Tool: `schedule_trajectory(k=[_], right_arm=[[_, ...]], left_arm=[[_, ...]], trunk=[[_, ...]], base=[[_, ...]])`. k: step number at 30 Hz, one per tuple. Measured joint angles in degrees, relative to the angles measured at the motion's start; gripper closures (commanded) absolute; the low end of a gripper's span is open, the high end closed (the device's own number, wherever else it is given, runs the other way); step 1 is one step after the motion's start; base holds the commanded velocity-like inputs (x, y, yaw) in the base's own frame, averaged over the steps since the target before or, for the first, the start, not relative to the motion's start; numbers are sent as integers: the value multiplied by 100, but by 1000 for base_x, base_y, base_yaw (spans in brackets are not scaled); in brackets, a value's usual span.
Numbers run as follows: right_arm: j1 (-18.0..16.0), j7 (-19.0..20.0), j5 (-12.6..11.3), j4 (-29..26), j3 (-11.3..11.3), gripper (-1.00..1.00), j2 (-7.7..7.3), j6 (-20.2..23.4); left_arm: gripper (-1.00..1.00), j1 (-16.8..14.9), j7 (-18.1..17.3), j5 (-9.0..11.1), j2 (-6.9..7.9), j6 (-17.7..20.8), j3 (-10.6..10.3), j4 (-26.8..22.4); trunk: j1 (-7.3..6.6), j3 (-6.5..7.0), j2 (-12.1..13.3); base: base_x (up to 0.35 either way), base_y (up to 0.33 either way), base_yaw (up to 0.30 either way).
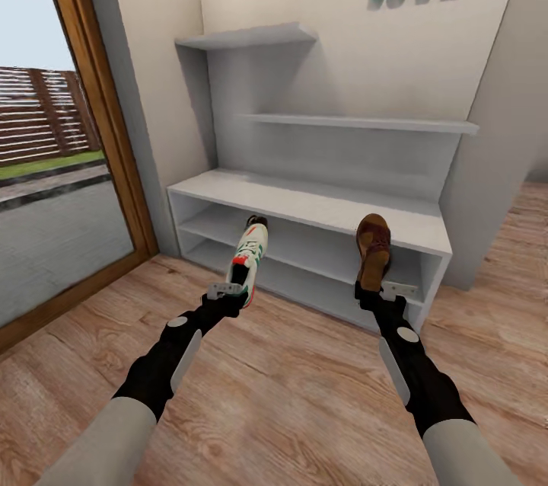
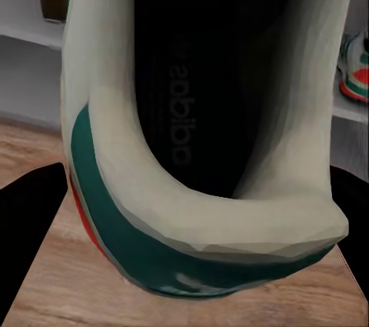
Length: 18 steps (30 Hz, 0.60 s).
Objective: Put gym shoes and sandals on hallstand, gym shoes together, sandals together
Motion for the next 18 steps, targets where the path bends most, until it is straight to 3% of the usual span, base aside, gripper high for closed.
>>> schedule_trajectory(k=[18], right_arm=[[0,1,-2,1,0,100,0,0]], left_arm=[[100,0,0,1,0,0,0,0]], trunk=[[0,55,0]], base=[[0,0,-243]])
